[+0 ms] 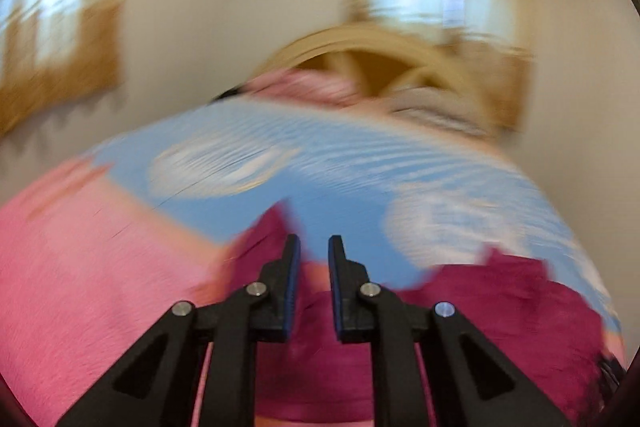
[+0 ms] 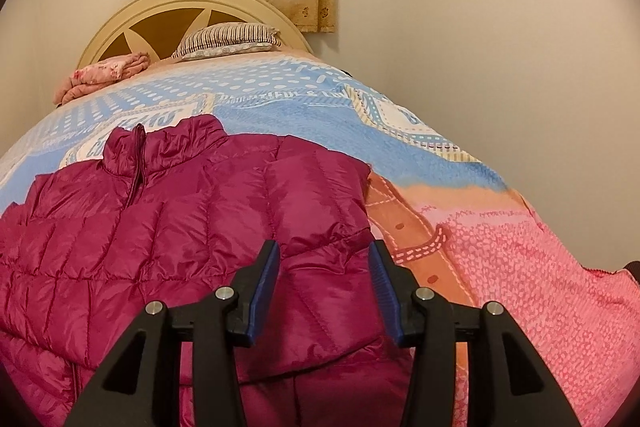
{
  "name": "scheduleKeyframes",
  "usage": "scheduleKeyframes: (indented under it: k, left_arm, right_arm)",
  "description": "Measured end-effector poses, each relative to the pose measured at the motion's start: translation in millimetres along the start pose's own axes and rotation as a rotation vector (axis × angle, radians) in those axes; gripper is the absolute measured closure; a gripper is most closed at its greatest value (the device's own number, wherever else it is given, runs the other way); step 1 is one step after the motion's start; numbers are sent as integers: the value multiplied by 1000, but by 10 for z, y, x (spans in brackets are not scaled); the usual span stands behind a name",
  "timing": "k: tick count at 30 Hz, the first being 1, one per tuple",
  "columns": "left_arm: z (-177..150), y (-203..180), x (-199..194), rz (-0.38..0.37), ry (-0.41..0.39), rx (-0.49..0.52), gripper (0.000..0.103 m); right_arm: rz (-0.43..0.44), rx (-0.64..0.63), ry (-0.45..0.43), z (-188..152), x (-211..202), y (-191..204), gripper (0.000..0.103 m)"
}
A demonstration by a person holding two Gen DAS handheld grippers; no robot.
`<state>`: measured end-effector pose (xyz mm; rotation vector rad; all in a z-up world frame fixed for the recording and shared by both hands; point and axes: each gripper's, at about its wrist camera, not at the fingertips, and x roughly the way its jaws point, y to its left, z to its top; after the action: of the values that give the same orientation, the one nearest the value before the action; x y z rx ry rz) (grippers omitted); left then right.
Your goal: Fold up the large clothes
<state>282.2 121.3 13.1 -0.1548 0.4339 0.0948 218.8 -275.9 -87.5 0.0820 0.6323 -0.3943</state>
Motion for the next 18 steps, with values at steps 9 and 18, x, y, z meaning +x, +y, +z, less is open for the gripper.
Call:
scheduleKeyframes:
  k: [9, 18]
  left_arm:
    - [-442, -1925, -432, -391, -8, 234, 88]
    - [-616, -1623, -299, -178, 72, 267, 33]
  right_arm:
    - [32, 110, 23, -7, 52, -201, 56]
    - [80, 204, 52, -41, 115, -364, 55]
